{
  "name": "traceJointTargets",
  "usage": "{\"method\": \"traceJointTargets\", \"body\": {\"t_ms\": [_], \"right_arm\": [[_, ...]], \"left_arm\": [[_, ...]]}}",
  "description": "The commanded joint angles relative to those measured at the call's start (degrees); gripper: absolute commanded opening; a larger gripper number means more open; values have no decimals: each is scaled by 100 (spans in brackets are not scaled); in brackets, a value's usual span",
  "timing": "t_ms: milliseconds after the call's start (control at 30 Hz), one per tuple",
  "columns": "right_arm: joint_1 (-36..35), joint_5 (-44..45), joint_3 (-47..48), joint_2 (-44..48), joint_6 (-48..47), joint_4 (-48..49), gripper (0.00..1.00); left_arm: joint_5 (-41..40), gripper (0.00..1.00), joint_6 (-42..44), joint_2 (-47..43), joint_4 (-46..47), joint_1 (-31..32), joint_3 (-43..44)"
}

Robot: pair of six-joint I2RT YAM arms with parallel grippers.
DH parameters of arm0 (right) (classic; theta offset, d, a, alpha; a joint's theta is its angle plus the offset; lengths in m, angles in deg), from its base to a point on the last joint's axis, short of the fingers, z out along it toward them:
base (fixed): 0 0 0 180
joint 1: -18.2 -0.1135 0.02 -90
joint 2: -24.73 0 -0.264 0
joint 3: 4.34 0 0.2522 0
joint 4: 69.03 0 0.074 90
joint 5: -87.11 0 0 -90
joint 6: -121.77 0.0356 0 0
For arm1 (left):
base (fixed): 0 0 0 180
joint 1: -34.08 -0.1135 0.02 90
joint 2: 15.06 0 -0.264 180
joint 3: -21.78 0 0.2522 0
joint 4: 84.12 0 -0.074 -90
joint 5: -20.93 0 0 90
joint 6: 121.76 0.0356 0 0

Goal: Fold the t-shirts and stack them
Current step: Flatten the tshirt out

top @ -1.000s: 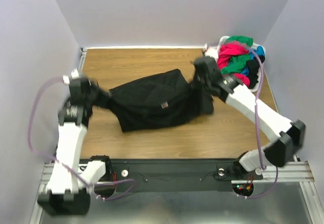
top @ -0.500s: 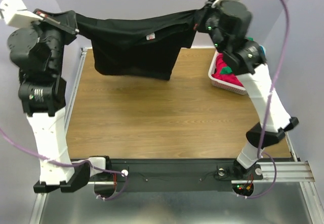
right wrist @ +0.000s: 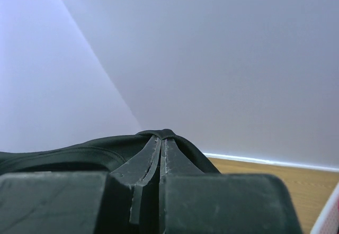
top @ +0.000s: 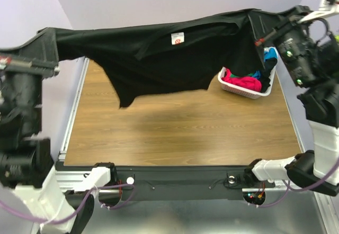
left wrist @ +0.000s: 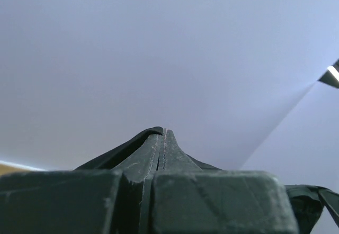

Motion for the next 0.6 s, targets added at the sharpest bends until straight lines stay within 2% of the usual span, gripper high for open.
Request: {"method": "traceJointTargets", "body": {"t_ms": [0,267,400,567], "right_arm": [[32,-259,84,152,-49,285,0],[32,460,207,-225,-427,364,1],[32,918,286,-892,-656,478,0],[32,1130,1065,-2184,-980,689,1]], "left_arm": [[125,0,-48,-218,438,-10,386],[143,0,-57,0,711,-10,106],[12,0,57,431,799,-18,-228],[-489,0,347,1334,870,-18,-53]]}}
